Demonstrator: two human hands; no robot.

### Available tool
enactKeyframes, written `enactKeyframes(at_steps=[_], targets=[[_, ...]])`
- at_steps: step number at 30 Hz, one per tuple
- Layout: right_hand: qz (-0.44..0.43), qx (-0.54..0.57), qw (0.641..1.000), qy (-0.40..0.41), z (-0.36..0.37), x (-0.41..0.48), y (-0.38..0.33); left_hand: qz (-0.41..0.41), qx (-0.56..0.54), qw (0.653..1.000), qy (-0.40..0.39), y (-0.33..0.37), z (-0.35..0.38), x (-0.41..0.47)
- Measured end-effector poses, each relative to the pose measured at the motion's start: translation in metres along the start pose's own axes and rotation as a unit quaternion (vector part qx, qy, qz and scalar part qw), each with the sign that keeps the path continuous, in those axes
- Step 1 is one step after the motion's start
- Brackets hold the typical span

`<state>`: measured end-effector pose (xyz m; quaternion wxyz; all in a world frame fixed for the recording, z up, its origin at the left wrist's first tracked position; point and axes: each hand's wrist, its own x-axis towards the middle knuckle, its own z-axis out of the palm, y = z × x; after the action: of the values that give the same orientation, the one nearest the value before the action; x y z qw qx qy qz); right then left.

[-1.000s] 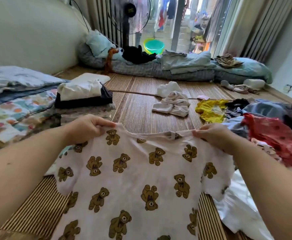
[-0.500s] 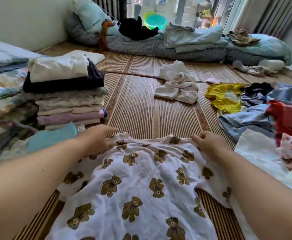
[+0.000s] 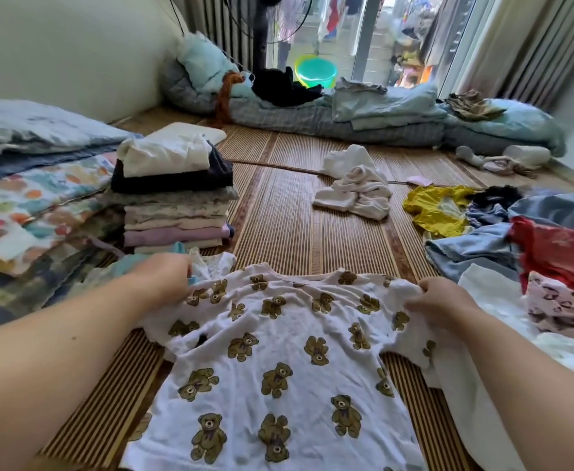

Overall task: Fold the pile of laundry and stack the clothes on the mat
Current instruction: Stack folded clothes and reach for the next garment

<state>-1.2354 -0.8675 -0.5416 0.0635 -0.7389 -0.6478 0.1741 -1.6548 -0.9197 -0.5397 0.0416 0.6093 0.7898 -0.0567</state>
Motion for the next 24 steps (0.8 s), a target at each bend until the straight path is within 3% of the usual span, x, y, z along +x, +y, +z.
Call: enactKeyframes(at_steps=[3, 6, 10, 13, 16, 20, 24], targets=[[0.003, -0.042, 0.999, 0.01, -0.005, -0.001, -0.007, -0.007, 0.005, 1.0, -0.019, -0.002, 0.003, -0.003], [0.049, -0.059, 0.997, -0.028, -0.011, 0.001, -0.01, -0.011, -0.083, 0.997, -0.001, -0.009, -0.004, 0.0], [0.088, 0.025, 0.993, -0.076, -0.013, 0.008, -0.002, 0.005, -0.169, 0.984, 0.064, -0.023, -0.012, 0.007], [0.107, 0.102, 0.984, -0.097, -0.012, 0.01, 0.008, 0.014, -0.179, 0.975, 0.133, -0.031, -0.007, 0.007], [0.1, 0.109, 0.983, -0.108, -0.007, 0.01, 0.014, 0.044, -0.177, 0.965, 0.188, -0.036, 0.0, -0.001], [0.098, 0.116, 0.981, -0.123, -0.002, 0.006, 0.015, 0.053, -0.084, 0.995, 0.034, -0.031, 0.016, -0.016], [0.097, 0.121, 0.981, -0.118, -0.001, 0.004, 0.013, -0.044, 0.009, 0.998, -0.032, -0.029, 0.023, -0.021]])
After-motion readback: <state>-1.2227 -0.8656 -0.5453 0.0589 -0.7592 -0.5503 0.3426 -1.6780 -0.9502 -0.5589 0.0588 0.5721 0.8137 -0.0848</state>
